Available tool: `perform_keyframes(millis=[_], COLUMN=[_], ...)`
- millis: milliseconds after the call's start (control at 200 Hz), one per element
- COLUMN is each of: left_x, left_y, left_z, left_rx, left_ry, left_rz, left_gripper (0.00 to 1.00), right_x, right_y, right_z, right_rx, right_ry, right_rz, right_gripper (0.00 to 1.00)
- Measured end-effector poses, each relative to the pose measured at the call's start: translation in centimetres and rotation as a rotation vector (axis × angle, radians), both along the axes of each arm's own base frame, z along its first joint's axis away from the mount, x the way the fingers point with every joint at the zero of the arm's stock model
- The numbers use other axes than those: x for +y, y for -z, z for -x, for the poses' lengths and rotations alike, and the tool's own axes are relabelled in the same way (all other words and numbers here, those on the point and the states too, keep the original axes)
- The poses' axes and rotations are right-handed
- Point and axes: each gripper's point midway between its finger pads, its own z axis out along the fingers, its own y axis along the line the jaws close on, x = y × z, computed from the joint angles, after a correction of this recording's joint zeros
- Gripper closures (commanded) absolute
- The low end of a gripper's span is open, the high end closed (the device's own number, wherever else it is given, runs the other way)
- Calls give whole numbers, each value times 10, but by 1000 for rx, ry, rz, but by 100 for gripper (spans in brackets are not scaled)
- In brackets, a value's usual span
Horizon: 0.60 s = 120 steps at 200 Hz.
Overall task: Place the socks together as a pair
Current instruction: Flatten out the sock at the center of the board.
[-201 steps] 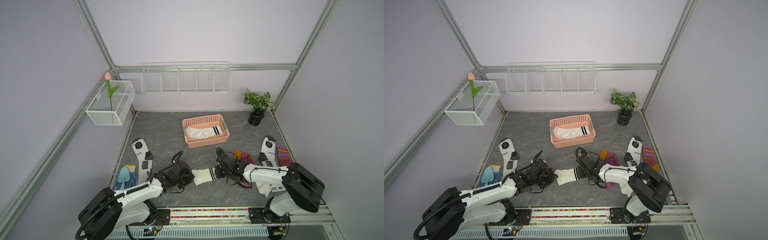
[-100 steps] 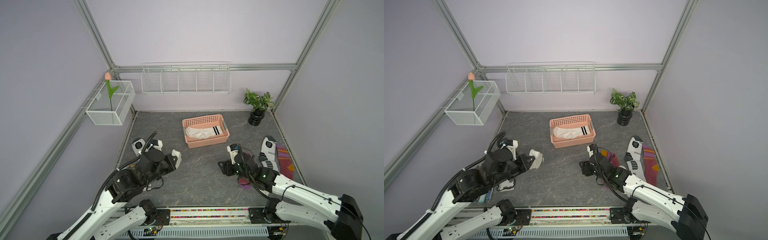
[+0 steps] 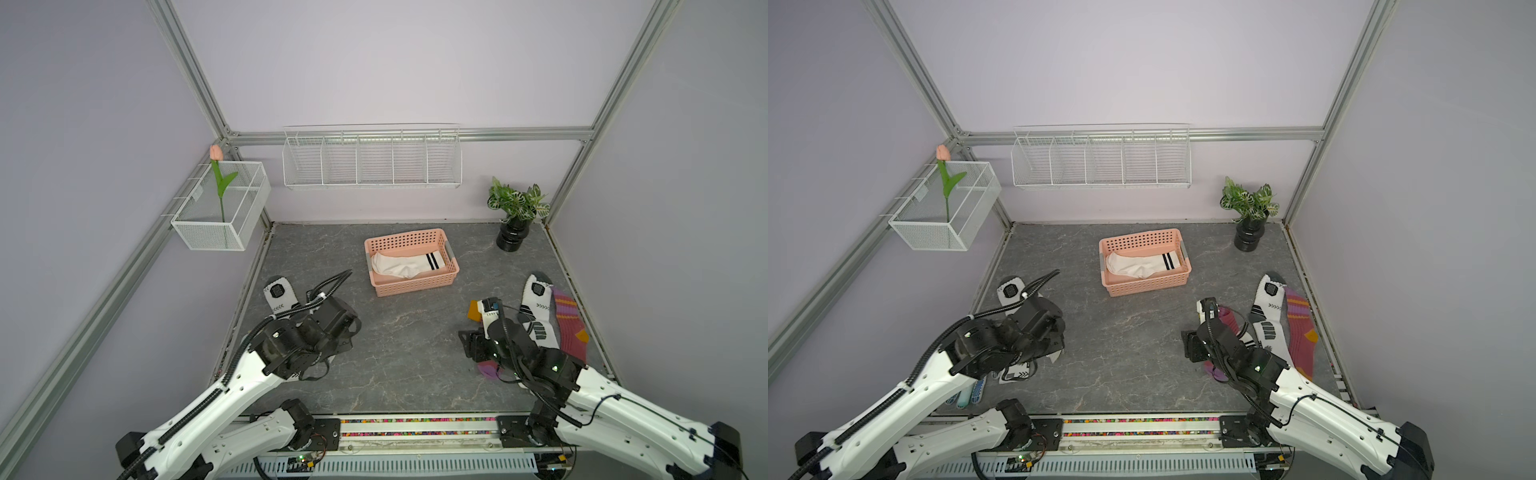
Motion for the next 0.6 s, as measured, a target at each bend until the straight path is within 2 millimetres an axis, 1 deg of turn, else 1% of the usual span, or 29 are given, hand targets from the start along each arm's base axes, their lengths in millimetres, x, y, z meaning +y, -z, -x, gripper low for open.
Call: perform_keyframes(millis=[30,45,155,210,260,320,365,410,455,500,560,600], left_x=[-15,-27,-88,-117,-145,-175,-196,-217,-232,-239,-240,-234], left_y=[8,15,51,66,76,85,84,76,62,46,25,12], left_z=[-2,-3,-11,-18,-26,-32,-37,-43,-48,-51,-55,-59], left_rx=[4,10,35,42,44,56,58,41,12,-17,-52,-76], left_ry=[24,42,111,132,146,183,205,238,268,280,283,272], left_rz=[8,18,89,138,204,258,305,355,405,447,485,504], left_gripper=[100,100,100,80,70,54,42,33,31,30,31,32], right_x=[-3,-5,-17,-23,-27,-32,-35,-39,-42,-44,-45,-44], right_y=[1,2,3,1,-2,-6,-8,-10,-11,-11,-9,-8], right_z=[0,0,2,3,4,6,7,9,10,12,13,13], right_rx=[0,-1,-4,-12,-21,-30,-38,-43,-45,-42,-34,-28], right_ry=[9,14,49,64,75,87,96,107,113,116,118,119], right_rz=[7,9,25,22,12,-1,-6,-13,-16,-14,-10,-8], right_gripper=[33,33,29,28,28,26,24,24,24,25,27,29])
